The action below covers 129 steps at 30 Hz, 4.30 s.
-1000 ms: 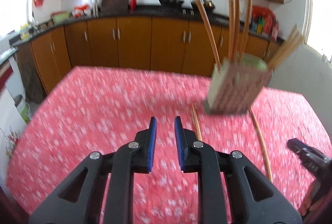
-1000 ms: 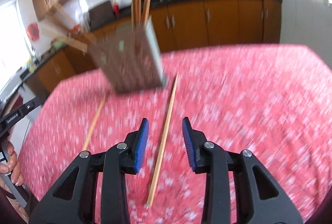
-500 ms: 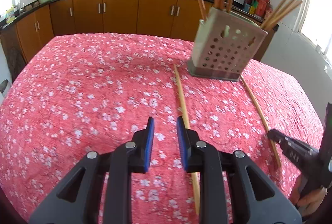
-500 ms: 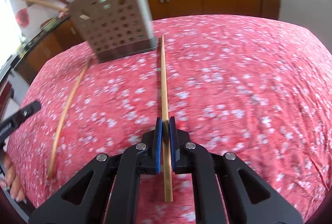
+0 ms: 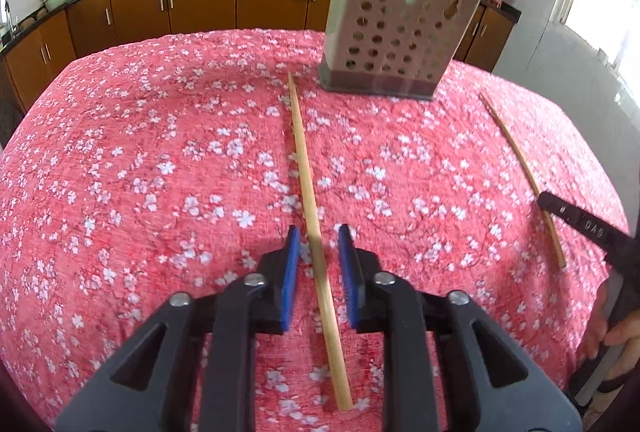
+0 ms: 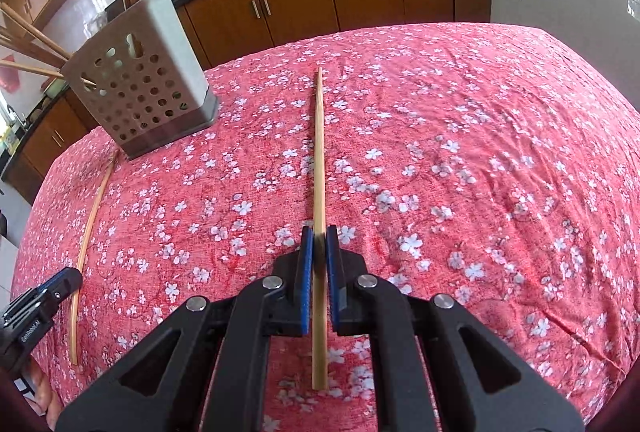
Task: Organize utensils
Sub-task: 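Grasp a chopstick with the left gripper while the right gripper grasps another, then lift both held chopsticks upright and carry them above the grey holder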
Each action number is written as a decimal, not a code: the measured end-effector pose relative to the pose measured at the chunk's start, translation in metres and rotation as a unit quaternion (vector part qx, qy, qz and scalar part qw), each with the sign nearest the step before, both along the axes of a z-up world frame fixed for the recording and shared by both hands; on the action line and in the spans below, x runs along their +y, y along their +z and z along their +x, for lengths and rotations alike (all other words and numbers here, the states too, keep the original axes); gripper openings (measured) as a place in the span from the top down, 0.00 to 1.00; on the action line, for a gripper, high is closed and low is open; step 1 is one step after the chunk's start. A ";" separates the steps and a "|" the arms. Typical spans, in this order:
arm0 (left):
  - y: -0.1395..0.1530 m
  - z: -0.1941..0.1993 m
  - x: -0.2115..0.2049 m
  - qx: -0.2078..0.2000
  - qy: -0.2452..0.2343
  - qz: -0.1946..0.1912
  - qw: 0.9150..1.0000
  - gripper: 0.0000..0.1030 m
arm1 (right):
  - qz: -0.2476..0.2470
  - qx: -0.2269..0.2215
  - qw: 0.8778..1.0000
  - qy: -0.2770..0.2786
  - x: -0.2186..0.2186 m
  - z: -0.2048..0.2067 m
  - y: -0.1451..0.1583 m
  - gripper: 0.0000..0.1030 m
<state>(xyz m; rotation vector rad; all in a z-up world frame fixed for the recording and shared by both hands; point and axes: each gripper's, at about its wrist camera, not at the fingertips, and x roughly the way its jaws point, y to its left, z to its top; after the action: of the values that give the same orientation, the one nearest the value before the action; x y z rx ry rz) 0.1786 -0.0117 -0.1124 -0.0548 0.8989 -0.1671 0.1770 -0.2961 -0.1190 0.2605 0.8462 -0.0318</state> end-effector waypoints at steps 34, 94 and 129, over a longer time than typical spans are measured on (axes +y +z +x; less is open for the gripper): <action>0.001 0.064 0.081 -0.007 0.088 0.046 0.995 0.76 | -0.057 0.000 0.998 0.034 0.013 0.058 -0.001 0.92; 0.015 0.018 0.074 -0.008 0.051 0.061 0.997 0.93 | -0.041 -0.030 0.998 0.030 0.003 0.028 0.021 0.92; 0.125 -0.011 0.080 -0.151 0.069 -0.011 0.986 0.93 | -0.048 -0.008 0.993 0.106 0.033 -0.002 0.011 0.80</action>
<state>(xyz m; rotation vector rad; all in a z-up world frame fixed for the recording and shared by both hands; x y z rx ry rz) 0.1676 0.0686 0.0125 -0.1095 0.5885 -0.0534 0.1746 -0.2627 -0.1080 0.0786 0.8497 0.1280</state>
